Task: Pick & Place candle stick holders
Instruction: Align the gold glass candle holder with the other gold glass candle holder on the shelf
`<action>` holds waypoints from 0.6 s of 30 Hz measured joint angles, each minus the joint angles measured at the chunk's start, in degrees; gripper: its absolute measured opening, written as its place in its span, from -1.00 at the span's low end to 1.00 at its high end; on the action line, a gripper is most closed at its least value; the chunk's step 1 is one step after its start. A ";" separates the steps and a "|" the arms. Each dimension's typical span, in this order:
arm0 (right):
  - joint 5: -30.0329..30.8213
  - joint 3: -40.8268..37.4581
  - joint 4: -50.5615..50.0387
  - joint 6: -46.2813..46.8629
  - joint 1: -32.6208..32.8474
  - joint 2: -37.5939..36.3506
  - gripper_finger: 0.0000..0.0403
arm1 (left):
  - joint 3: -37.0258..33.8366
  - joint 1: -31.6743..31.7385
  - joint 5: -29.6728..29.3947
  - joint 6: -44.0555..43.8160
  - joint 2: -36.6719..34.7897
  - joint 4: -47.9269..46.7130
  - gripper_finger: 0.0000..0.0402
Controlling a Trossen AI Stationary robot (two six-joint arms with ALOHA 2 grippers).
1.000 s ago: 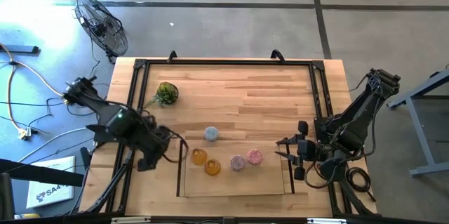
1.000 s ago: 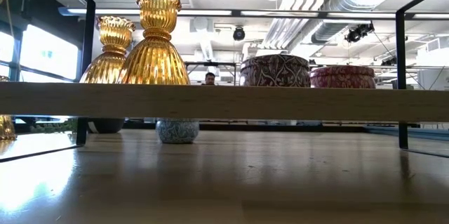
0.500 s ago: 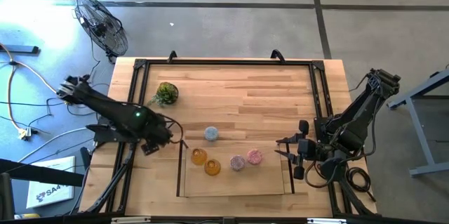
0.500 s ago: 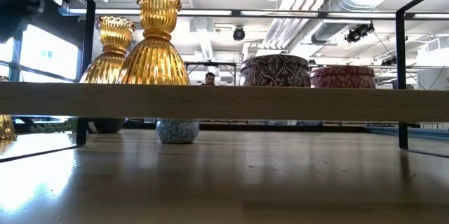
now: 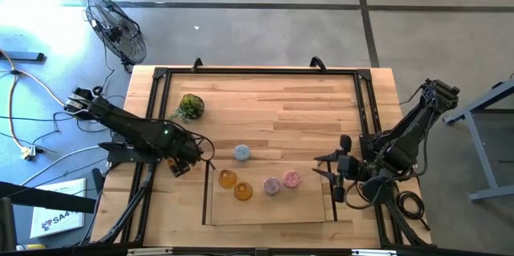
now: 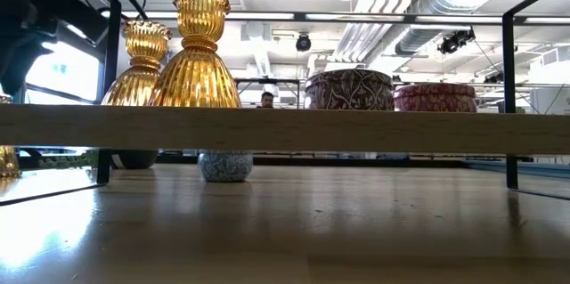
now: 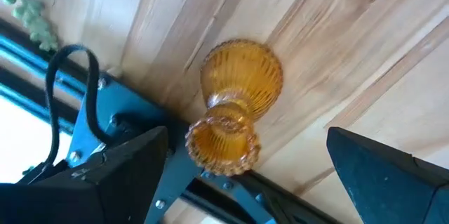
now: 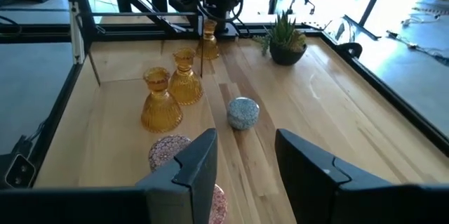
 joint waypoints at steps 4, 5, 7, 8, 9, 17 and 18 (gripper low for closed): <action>-1.90 0.00 0.04 0.00 -1.58 0.02 -0.30 | -0.15 -0.11 1.06 -0.42 0.00 -1.57 0.89; -2.18 0.00 0.03 0.00 -1.89 0.02 -0.30 | -0.46 -0.11 1.11 -0.66 0.00 -1.38 0.89; -2.66 0.00 0.15 0.00 -2.32 0.02 -0.30 | -1.46 -0.11 1.10 -1.05 0.00 -1.31 0.89; -2.95 0.00 0.41 0.00 -2.49 0.02 -0.30 | -2.19 -0.10 1.08 -1.05 0.00 -1.29 0.89; -3.21 -0.02 0.87 0.00 -2.62 0.02 -0.30 | -3.06 -0.09 1.05 -1.07 0.00 -1.15 0.89; -3.50 -0.02 1.94 -0.96 -2.62 0.02 -0.30 | -4.22 -0.09 -1.99 -0.26 -0.15 -1.19 0.87; -3.46 -0.02 2.03 -0.96 -2.62 0.02 -0.30 | -4.22 -0.09 -1.93 -0.17 -0.22 -1.39 0.87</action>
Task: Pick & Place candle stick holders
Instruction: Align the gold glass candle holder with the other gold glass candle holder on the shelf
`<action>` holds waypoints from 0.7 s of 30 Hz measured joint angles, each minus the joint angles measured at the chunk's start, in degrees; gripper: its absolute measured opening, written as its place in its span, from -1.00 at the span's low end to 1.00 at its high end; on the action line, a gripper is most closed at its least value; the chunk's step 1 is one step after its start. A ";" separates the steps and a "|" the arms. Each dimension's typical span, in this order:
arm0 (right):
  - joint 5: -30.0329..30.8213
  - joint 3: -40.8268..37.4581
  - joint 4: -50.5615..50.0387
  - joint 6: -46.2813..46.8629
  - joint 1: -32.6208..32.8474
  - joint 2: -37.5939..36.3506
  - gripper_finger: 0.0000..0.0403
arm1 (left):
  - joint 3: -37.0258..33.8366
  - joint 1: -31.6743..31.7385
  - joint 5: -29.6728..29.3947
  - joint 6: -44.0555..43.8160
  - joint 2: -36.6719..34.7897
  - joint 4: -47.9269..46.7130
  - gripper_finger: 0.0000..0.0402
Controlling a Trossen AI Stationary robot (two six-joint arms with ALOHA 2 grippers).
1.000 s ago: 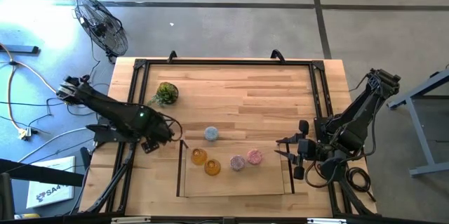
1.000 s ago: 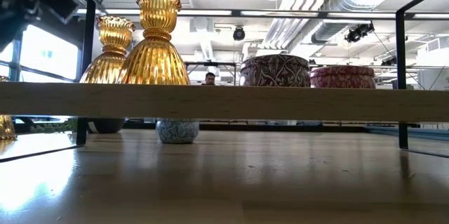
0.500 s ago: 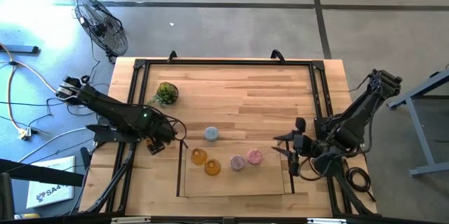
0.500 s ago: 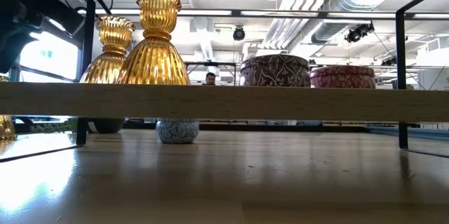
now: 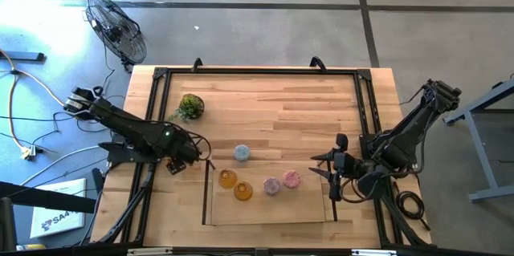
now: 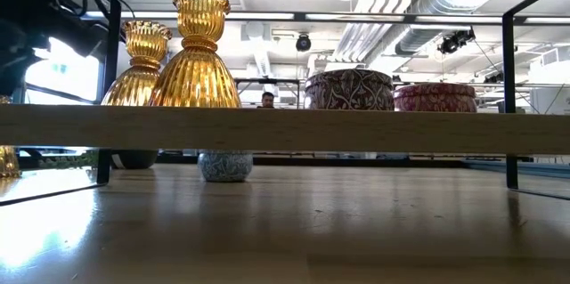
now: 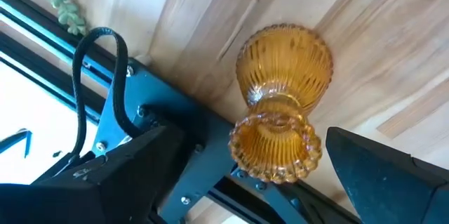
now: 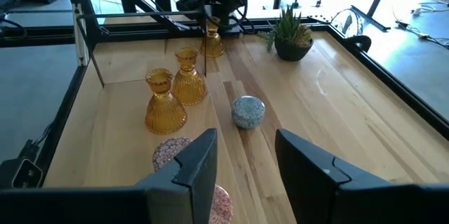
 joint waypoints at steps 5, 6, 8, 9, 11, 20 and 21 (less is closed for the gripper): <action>-0.03 0.00 0.05 -0.07 0.00 0.00 -0.30 | 0.00 -0.02 0.07 0.21 0.03 0.05 0.87; -0.04 0.00 0.07 -0.09 0.00 0.00 -0.30 | 0.00 -0.01 0.11 0.21 0.04 0.14 0.87; -0.04 0.00 0.09 -0.09 0.00 0.00 -0.30 | 0.00 -0.02 0.31 0.53 0.04 0.20 0.87; -0.02 0.00 0.11 -0.11 0.00 0.00 -0.30 | 0.00 -0.02 0.44 0.68 0.04 0.24 0.87; -0.04 0.00 0.11 -0.11 0.00 0.00 -0.30 | 0.00 -0.02 0.46 0.74 0.04 0.34 0.87; -0.10 0.00 0.12 0.02 0.04 0.00 -0.30 | 0.02 -0.02 1.80 0.82 0.04 0.66 0.82; -0.30 0.00 0.13 0.02 0.07 0.00 -0.30 | 0.02 -0.01 2.23 0.83 0.04 0.67 0.79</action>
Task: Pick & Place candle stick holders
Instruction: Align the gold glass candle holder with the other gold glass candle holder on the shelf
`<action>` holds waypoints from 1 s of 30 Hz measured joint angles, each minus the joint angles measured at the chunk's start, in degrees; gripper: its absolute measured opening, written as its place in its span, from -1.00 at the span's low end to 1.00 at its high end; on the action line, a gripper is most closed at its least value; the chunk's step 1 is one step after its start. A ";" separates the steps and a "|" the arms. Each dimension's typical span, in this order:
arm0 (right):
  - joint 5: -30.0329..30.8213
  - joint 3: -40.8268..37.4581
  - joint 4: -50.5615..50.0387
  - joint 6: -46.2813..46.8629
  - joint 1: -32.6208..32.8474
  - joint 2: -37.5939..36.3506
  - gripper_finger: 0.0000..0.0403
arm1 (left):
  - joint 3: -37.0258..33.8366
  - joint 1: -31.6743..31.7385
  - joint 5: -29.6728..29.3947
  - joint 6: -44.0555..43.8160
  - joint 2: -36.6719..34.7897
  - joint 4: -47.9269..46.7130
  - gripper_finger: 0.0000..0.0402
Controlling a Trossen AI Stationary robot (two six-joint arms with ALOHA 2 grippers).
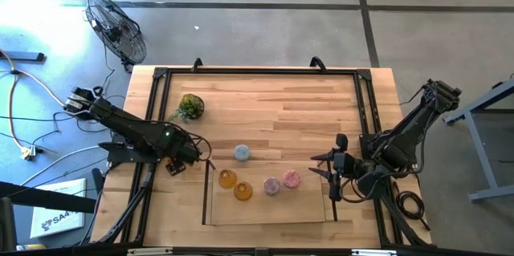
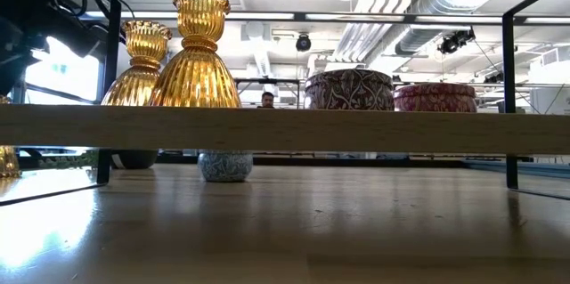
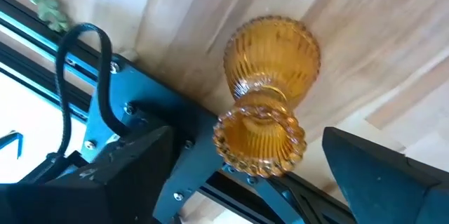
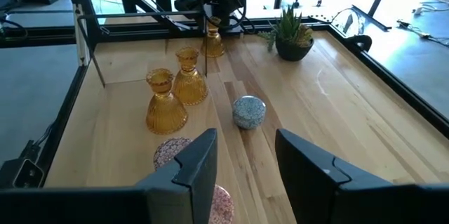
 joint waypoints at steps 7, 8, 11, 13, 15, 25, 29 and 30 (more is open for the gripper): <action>-0.66 0.00 0.02 0.02 0.00 0.00 -0.30 | -3.12 0.03 2.98 1.63 -0.51 9.72 0.36; -0.66 0.00 0.01 0.02 0.00 0.00 -0.30 | -4.72 0.03 3.96 2.66 -0.58 12.54 0.29; -0.83 0.00 0.23 0.02 0.00 0.02 -0.30 | -10.24 0.03 5.57 3.30 -0.60 18.94 0.09; -1.24 0.00 0.44 0.02 0.00 0.02 -0.30 | -13.42 0.04 6.31 1.07 -0.95 19.82 -0.01; -1.78 0.00 0.73 0.02 0.00 0.04 -0.30 | -14.68 0.04 7.63 0.20 -1.01 19.73 -0.05; -1.93 0.00 2.52 -2.29 0.00 0.04 -0.30 | -5.85 0.01 2.43 2.88 -1.26 17.19 -0.09; -1.92 0.00 2.56 -2.19 0.00 0.04 -0.30 | -0.77 -0.01 2.00 2.15 -1.23 9.45 -0.17; -1.93 0.00 2.57 -2.17 0.00 0.04 -0.30 | 0.59 -0.01 1.70 1.57 -1.24 7.54 -0.20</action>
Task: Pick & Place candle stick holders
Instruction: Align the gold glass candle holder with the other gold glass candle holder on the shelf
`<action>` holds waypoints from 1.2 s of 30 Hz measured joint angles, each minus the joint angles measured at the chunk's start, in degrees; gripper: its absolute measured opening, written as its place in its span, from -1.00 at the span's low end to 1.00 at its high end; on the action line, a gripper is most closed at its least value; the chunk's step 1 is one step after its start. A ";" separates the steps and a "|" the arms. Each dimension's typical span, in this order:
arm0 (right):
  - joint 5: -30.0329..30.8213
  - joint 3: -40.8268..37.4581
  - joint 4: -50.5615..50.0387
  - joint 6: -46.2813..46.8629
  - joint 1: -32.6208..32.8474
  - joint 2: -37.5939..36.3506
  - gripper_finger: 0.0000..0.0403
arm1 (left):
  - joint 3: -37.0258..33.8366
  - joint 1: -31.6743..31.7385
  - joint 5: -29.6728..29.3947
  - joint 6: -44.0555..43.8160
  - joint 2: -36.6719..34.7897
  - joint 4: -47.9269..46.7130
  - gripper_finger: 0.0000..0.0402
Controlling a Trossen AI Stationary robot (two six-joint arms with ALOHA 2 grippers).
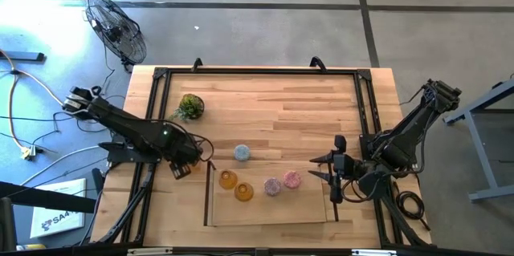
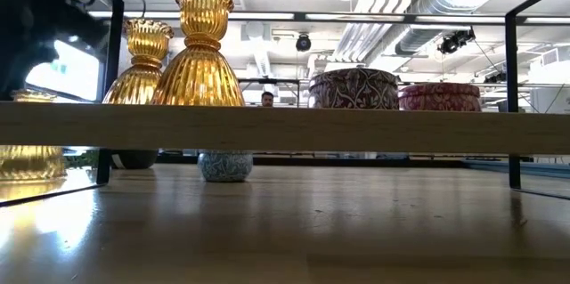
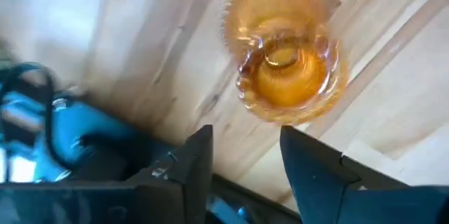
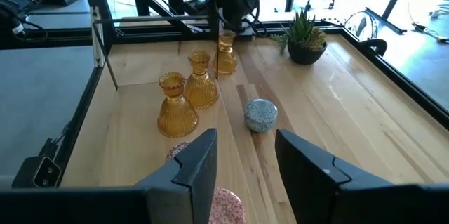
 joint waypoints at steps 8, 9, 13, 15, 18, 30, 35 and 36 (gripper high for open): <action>-0.38 0.00 0.11 0.13 0.00 1.38 -0.30 | 7.30 0.00 -3.78 -0.19 0.00 -4.36 -0.38; -0.45 0.00 0.11 0.10 0.00 1.86 -0.30 | 7.33 0.00 -4.85 -0.16 -0.03 -4.25 -0.39; -1.01 0.00 0.07 0.10 0.00 3.63 -0.30 | 7.17 0.00 -6.50 -0.77 0.00 -3.70 -0.37; -1.84 0.00 0.06 0.10 0.00 4.06 -0.30 | 7.17 0.00 -5.48 -0.87 0.00 -2.37 -0.33; -1.97 0.00 0.09 0.10 0.00 4.15 -0.30 | 7.17 0.00 -5.06 -0.91 0.00 -1.52 -0.24; -1.68 0.00 0.43 -0.16 0.00 4.15 -0.30 | 7.17 0.00 -5.60 -0.85 -0.03 0.43 0.35; -1.41 0.00 0.47 -0.31 0.00 4.13 -0.30 | 7.17 0.00 -5.83 3.35 0.38 4.55 0.52; -1.24 0.00 0.50 -0.31 0.00 4.13 -0.30 | 7.17 0.00 -5.95 4.25 0.67 4.98 0.53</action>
